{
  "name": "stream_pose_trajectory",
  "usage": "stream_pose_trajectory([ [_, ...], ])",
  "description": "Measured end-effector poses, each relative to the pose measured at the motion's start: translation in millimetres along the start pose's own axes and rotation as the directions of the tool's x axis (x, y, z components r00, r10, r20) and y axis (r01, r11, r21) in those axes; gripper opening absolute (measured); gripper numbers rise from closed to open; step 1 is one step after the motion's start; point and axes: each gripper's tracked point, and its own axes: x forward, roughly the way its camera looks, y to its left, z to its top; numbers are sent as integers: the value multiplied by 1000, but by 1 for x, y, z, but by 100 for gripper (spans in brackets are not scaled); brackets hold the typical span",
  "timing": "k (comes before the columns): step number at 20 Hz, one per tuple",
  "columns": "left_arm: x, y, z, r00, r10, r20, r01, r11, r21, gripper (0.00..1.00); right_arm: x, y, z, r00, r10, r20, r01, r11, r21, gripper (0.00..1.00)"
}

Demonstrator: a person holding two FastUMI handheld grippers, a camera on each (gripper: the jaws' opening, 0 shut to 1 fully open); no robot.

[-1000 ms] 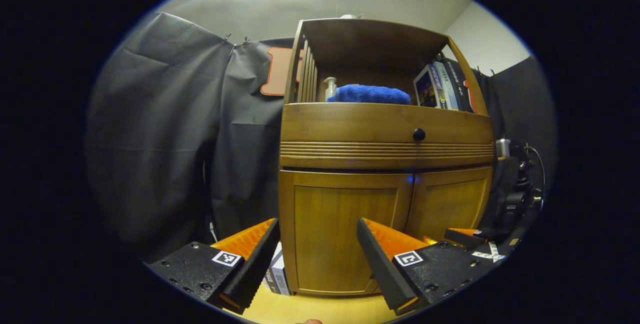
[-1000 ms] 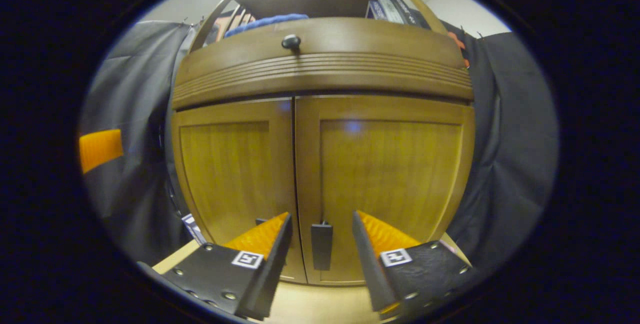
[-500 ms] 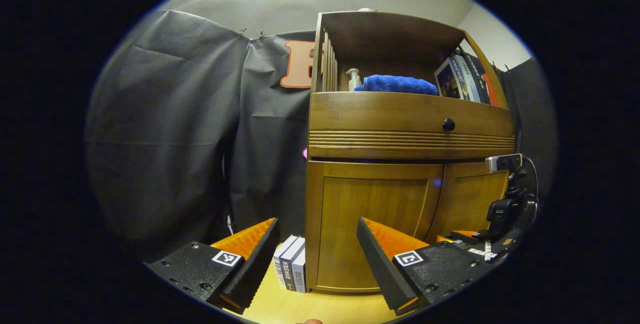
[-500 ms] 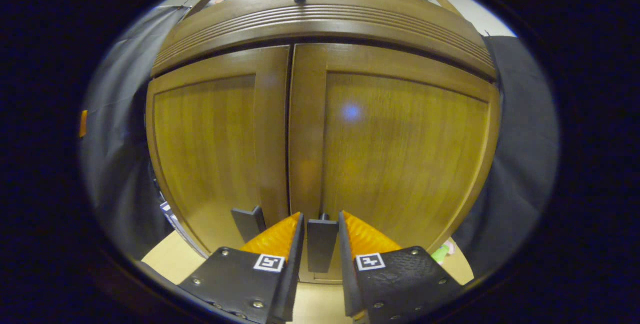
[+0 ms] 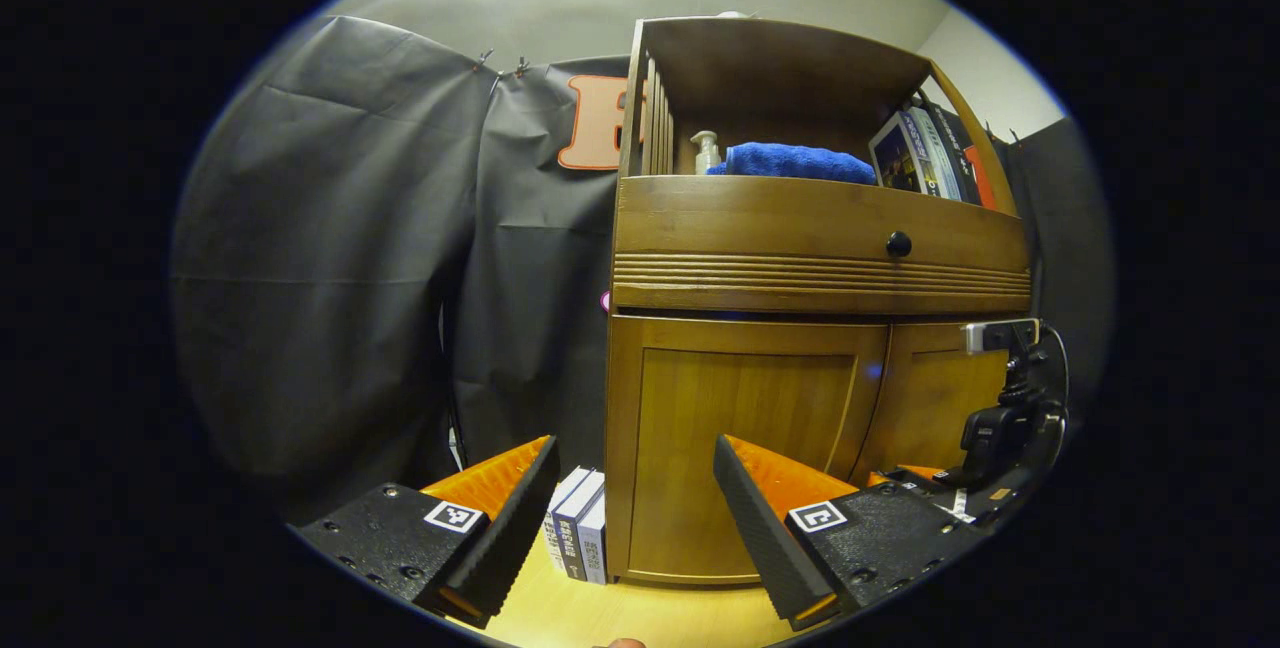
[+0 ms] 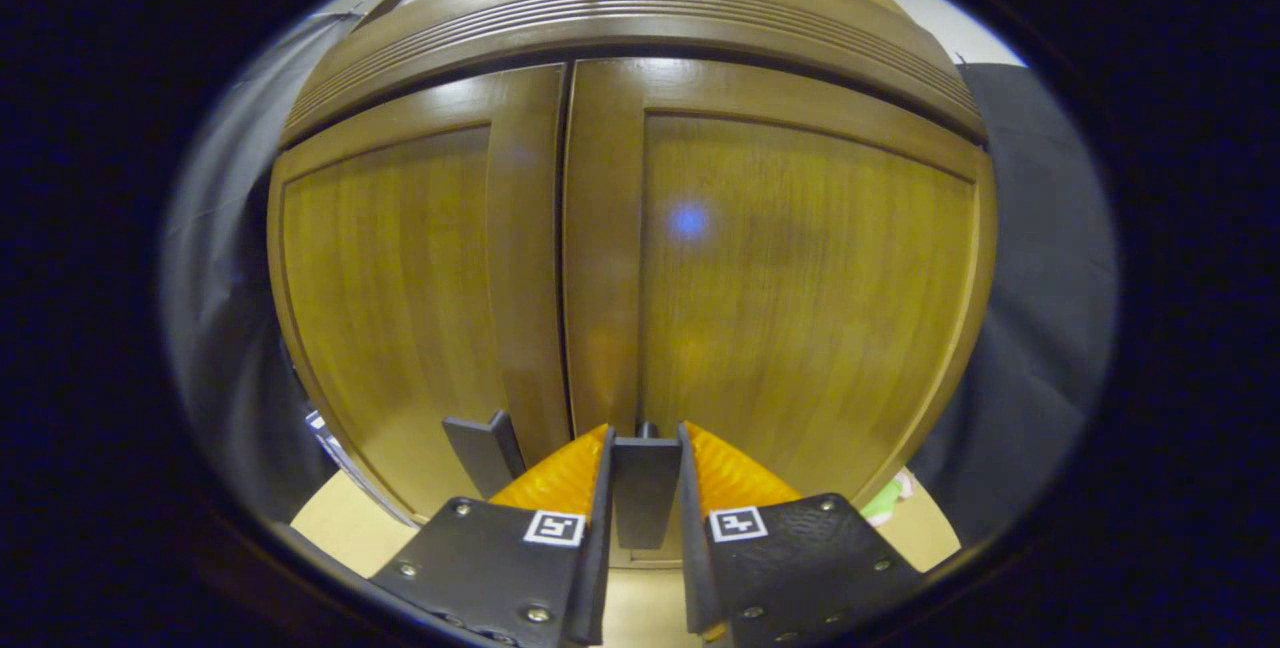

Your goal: Open the right door of the double-door shoe cabinet with the right hand, and open the left door with the left hand.

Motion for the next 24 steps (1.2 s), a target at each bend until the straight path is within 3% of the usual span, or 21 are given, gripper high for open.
stream_pose_trajectory([
  [3,-2,-3,1,1000,-8,4,8,1000,3,95,2,0,-2,1000,17,2,-17,1000,21,31],
  [5,-6,-5,3,1000,-16,6,16,1000,3,92,-9,-1,-2,1000,28,7,-29,999,24,23],
  [6,-7,-8,4,1000,-21,7,21,1000,2,95,-12,-2,-2,999,33,10,-33,999,24,23],
  [7,-8,-9,5,1000,-26,9,26,1000,2,92,-17,-2,-4,999,38,12,-38,999,25,23],
  [12,-17,-22,9,998,-57,21,57,998,-2,92,-39,-9,-8,997,74,26,-74,997,27,23],
  [19,-29,-49,7,992,-126,19,126,992,-20,95,-69,-20,-13,977,210,39,-211,977,27,23],
  [24,-36,-63,7,986,-164,22,165,986,-29,95,-87,-30,-18,970,239,31,-240,971,22,23],
])
